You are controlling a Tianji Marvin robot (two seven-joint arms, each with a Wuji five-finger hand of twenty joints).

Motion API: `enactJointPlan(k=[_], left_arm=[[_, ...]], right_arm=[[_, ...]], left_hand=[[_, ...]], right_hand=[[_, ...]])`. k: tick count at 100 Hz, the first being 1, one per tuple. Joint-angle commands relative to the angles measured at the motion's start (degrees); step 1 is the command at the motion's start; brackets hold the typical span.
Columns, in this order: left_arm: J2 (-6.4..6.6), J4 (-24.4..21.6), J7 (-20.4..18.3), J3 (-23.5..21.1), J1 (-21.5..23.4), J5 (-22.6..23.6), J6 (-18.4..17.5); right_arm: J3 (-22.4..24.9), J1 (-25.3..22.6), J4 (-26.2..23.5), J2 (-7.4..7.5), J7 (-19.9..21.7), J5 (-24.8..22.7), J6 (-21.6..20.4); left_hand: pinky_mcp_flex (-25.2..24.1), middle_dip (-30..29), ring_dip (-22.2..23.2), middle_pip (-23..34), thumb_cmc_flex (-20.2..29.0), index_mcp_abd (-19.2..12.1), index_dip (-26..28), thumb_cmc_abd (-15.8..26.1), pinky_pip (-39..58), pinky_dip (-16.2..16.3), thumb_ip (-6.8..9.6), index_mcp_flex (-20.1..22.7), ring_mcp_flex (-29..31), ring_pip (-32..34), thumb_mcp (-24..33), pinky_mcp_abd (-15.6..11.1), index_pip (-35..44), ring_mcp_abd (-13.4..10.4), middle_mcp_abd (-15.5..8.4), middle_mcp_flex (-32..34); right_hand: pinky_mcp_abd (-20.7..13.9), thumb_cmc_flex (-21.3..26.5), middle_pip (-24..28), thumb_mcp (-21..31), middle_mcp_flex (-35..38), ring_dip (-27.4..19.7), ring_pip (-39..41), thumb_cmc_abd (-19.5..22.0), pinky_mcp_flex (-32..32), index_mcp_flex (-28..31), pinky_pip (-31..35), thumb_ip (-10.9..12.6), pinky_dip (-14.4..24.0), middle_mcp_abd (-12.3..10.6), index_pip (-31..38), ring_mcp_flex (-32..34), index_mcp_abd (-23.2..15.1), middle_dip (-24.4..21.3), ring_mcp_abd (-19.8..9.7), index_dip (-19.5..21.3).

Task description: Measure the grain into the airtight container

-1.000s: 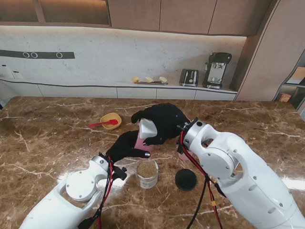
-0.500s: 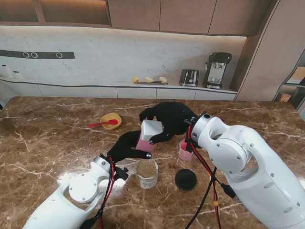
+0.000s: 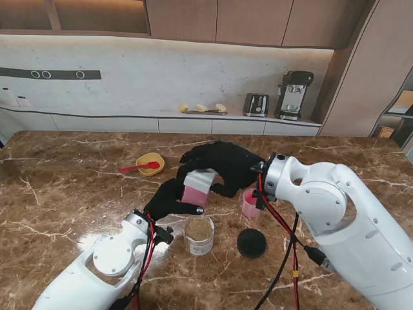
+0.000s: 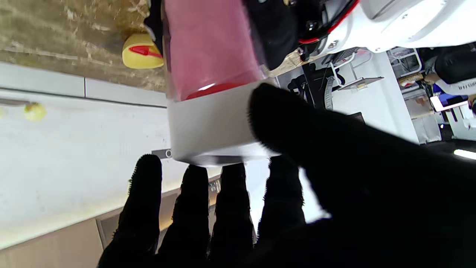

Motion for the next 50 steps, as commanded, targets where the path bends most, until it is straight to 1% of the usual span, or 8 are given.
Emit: enactJointPlan(k=[1, 11, 21, 29, 39, 44, 47, 50], left_arm=[[-0.52, -0.2, 0.54, 0.4, 0.43, 0.44, -0.07], [-0.5, -0.35, 0.59, 0.4, 0.57, 0.56, -0.14], [-0.38, -0.93, 0.61, 0.17, 0.85, 0.99, -0.2], [-0.29, -1.48, 0.67, -0.07, 1.15, 1.32, -0.25], [-0.19, -1.92, 0.64, -0.23, 1.45, 1.5, -0.35], [-0.16, -2.05, 0.58, -0.23, 1.5, 1.52, -0.36], [-0.16, -2.1, 0.57, -0.2, 1.5, 1.54, -0.33], [-0.16, -2.08, 0.56, -0.18, 1.49, 1.56, -0.34]], right_arm=[[1.05, -1.25, -0.81, 0.15, -2.56, -1.99, 1.42], [1.95, -3.0, -3.37, -0.51, -4.31, -3.42, 7.58], [1.92, -3.85, -5.75, -0.96, -5.22, -7.58, 13.81], [1.38, -3.77, -6.58, -1.13, -5.3, -9.91, 17.45], [0.51, -2.63, -6.89, -0.76, -2.23, -9.88, 20.41], [0.02, -2.02, -6.63, -0.56, -1.02, -9.27, 20.78], [-0.34, -1.72, -6.4, -0.5, -0.68, -9.04, 20.94], [-0.72, -1.41, -6.19, -0.44, -0.34, -8.86, 21.06]], left_hand=[[-0.32, 1.81, 0.99, 6.29, 12.32, -12.1, 2.48, 13.35, -0.65, 1.04, 2.19, 14.63, 1.34, -0.91, 12.28, -1.78, 16.91, -2.33, -5.57, 7.25], [-0.35, 1.8, 1.12, 6.28, 12.32, -12.17, 2.54, 13.34, -0.71, 1.16, 2.19, 14.7, 1.28, -1.02, 12.31, -1.81, 16.87, -2.3, -5.55, 7.2], [-0.26, 1.82, 1.26, 6.34, 12.23, -12.41, 2.63, 13.34, -0.67, 1.3, 2.16, 14.78, 1.4, -1.01, 12.3, -1.83, 16.89, -2.39, -5.68, 7.31], [-0.18, 1.81, 1.3, 6.34, 12.12, -12.54, 2.69, 13.36, -0.64, 1.38, 2.14, 14.77, 1.43, -1.05, 12.31, -1.9, 16.9, -2.5, -5.83, 7.28], [-0.12, 1.82, 1.34, 6.36, 12.02, -12.76, 2.78, 13.34, -0.61, 1.5, 2.12, 14.67, 1.5, -1.08, 12.32, -1.95, 16.91, -2.56, -5.82, 7.31], [-0.09, 1.81, 1.36, 6.35, 12.05, -12.63, 2.82, 13.4, -0.56, 1.57, 2.13, 14.64, 1.54, -1.08, 12.38, -2.02, 16.93, -2.5, -5.73, 7.28], [-0.08, 1.82, 1.37, 6.36, 12.02, -12.57, 2.82, 13.41, -0.55, 1.6, 2.11, 14.6, 1.53, -1.09, 12.35, -2.04, 16.92, -2.5, -5.73, 7.3], [-0.04, 1.85, 1.39, 6.41, 11.96, -12.73, 2.86, 13.44, -0.49, 1.65, 2.09, 14.64, 1.59, -1.05, 12.31, -2.0, 16.96, -2.59, -5.84, 7.37]], right_hand=[[-0.61, -7.68, -2.04, -4.18, -4.29, -2.34, -1.38, -2.07, -2.2, -5.05, -2.33, -0.63, 0.02, 1.79, -3.26, -3.3, 0.84, -2.14, 0.77, -1.6], [0.09, -18.72, -0.46, -16.42, -4.18, -0.67, 0.22, 4.52, 0.79, -8.53, 0.03, -0.74, 2.74, 4.4, -2.94, 0.76, 10.86, -1.94, 3.34, 0.36], [1.84, -24.6, 2.11, -21.24, 0.6, 3.17, 4.6, 9.2, 8.79, -7.82, 6.04, -0.69, 5.7, 5.96, 0.36, 10.44, 17.07, 0.23, 5.57, 2.92], [3.15, -27.39, 3.79, -22.16, 6.11, 5.96, 8.5, 10.97, 16.8, -5.85, 11.83, -0.86, 7.06, 6.22, 2.41, 20.8, 17.76, 1.5, 6.05, 3.65], [3.38, -26.51, 5.5, -26.87, 12.22, 12.12, 15.31, 14.53, 25.5, -3.15, 21.98, -0.09, 5.96, 5.07, 5.01, 30.99, 16.19, 3.32, 4.57, 4.13], [2.9, -23.58, 6.42, -36.08, 13.96, 14.38, 17.96, 20.22, 27.31, -2.25, 25.42, 1.56, 4.17, 4.97, 6.24, 33.23, 15.83, 4.53, 4.04, 4.91], [2.77, -29.08, 7.11, -34.66, 14.97, 15.34, 19.42, 17.93, 28.34, -1.54, 27.1, 3.05, 3.16, 4.89, 6.83, 34.42, 15.89, 5.35, 3.89, 5.43], [2.55, -30.21, 7.91, -32.14, 16.01, 15.95, 20.59, 15.82, 29.34, -0.85, 28.17, 3.65, 2.96, 4.81, 7.25, 35.45, 15.84, 5.96, 3.71, 5.72]])
